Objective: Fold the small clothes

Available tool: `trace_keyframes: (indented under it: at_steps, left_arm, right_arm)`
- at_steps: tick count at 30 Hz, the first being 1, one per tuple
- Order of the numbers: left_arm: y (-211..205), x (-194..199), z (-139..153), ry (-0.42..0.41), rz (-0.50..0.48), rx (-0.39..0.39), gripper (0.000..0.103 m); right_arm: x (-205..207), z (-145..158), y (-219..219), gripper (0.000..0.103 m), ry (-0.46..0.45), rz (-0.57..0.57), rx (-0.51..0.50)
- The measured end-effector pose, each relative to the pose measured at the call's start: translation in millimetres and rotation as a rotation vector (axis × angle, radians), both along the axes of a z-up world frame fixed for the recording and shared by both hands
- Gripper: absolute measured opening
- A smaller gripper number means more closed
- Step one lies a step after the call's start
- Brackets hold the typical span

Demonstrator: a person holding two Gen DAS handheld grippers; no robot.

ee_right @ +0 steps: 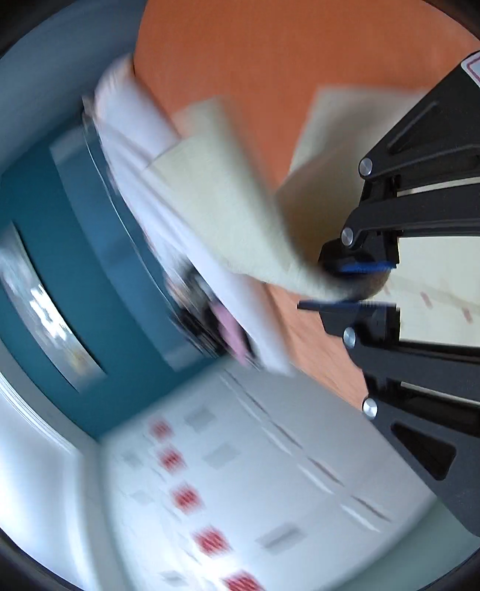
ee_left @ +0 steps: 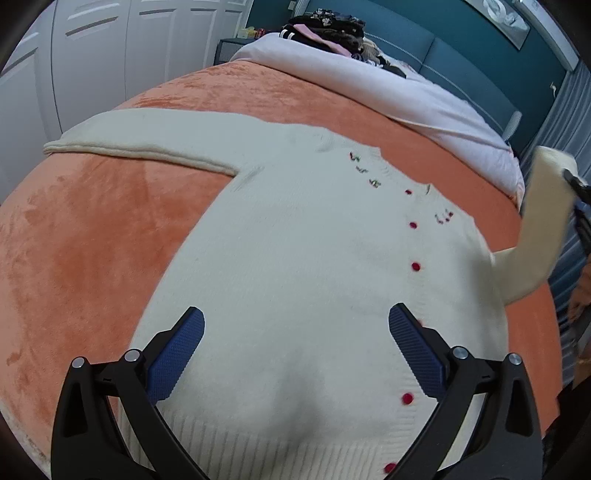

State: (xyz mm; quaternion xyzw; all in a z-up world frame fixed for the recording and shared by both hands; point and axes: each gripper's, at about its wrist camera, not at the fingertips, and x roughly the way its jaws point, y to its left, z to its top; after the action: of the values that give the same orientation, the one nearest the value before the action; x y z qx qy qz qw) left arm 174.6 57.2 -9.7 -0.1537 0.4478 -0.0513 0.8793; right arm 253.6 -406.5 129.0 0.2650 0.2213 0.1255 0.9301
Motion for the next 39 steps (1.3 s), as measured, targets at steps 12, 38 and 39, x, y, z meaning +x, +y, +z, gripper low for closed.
trace_keyframes:
  at_steps: [12,38,39]
  left_arm:
    - [-34,159,-55,0.124,0.032,-0.304,0.098]
    - [-57,204,-93,0.024,0.001,-0.217,0.013]
    - [-57,198,-94,0.006,-0.010,-0.208,0.014]
  right_arm:
    - [-56,-161,-4,0.046,0.416,-0.129,0.106]
    - [-26,-197,-40,0.009,0.464,-0.287,0.010]
    - [-29,-189,-42,0.010,0.469,-0.288,0.000]
